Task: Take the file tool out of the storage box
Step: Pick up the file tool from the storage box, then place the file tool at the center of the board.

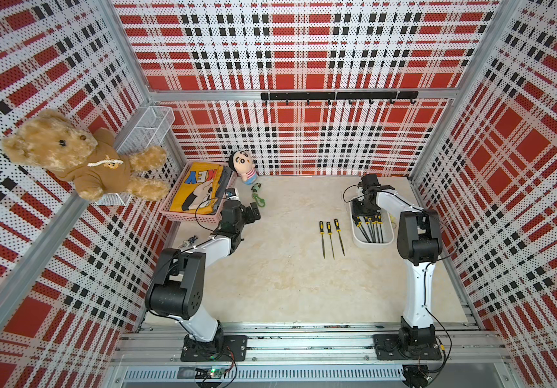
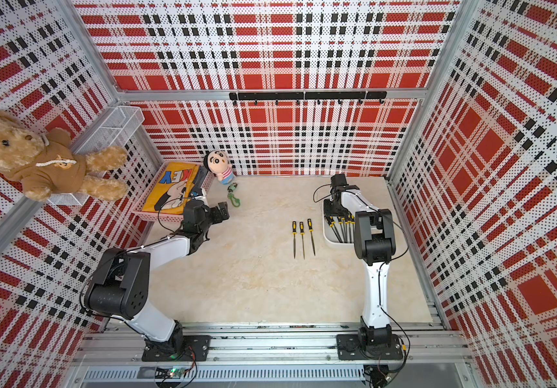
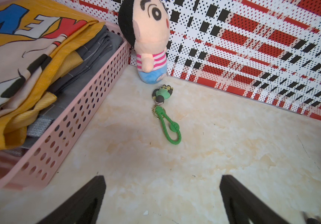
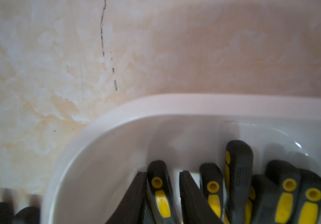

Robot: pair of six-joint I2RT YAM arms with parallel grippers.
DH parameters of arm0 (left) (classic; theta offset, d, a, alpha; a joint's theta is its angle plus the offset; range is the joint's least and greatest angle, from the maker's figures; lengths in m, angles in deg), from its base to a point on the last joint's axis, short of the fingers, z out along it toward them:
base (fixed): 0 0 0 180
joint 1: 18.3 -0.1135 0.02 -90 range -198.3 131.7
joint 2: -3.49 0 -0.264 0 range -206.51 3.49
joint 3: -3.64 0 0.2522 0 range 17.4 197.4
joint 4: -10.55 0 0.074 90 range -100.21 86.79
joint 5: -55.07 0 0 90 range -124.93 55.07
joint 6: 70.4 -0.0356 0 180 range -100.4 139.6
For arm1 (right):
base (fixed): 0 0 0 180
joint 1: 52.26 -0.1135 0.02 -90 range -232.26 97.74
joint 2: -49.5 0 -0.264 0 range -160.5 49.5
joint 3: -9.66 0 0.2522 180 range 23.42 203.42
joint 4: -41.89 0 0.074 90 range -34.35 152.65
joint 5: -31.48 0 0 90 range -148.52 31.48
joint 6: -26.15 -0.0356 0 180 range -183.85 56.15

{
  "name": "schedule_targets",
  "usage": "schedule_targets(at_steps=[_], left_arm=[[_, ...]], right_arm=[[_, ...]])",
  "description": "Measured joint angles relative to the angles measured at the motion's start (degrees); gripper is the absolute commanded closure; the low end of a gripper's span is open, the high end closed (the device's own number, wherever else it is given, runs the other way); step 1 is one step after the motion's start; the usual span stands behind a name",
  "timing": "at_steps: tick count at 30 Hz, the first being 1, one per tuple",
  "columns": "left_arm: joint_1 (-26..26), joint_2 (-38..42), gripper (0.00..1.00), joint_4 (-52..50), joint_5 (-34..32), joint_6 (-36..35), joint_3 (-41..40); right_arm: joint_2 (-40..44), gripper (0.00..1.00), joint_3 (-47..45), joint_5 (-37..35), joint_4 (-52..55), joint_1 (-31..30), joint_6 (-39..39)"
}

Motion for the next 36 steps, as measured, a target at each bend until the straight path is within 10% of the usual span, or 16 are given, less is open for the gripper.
schedule_targets(at_steps=[9,22,36], left_arm=[[0.0,0.0,0.01,0.0,0.0,0.0,0.3],[0.0,0.0,0.01,-0.4,-0.1,0.0,1.0],[0.8,-1.3,0.01,-0.8,-0.2,0.4,1.2]], right_arm=[[-1.6,0.83,1.5,-1.8,0.4,0.0,0.5],[3.9,0.84,3.3,-5.0,2.3,-1.6,0.2],[14.5,0.84,2.5,-2.2,0.3,-17.1,-10.1]])
